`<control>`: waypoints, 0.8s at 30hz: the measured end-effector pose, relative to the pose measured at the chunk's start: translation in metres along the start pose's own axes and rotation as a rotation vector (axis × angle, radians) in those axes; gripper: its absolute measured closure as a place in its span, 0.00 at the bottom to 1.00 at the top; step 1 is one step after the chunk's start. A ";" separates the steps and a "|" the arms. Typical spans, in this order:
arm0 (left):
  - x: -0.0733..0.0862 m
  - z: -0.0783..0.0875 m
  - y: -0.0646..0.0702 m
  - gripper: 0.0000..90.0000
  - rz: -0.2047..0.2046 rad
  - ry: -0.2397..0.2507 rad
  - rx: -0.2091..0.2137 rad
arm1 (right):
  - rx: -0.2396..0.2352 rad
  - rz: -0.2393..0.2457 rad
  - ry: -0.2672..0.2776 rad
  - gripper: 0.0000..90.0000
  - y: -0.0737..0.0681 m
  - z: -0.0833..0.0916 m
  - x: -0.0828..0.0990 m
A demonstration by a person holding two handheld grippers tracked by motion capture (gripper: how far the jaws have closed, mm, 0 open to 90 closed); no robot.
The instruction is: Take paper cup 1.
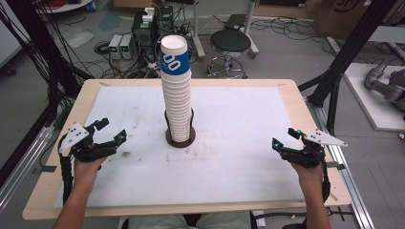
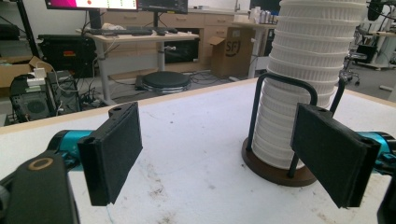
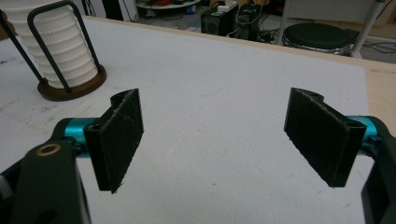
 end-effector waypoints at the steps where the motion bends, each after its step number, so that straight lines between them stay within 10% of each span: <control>1: 0.000 0.000 0.000 0.18 -0.001 0.002 0.001 | 0.000 0.000 0.000 0.23 0.000 0.000 0.000; 24: 0.002 -0.006 0.007 0.18 -0.020 -0.004 0.026 | -0.027 -0.015 0.002 0.22 -0.007 0.003 -0.005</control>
Point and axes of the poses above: each handheld gripper's, and its own axes: z roughly backward along the jaws, x roughly out of its underside, y roughly to its right, the point moved 8 cm from there along -z, roughly forward along the jaws, and after that the axes turned 5 degrees about y, right-handed, at the moved point
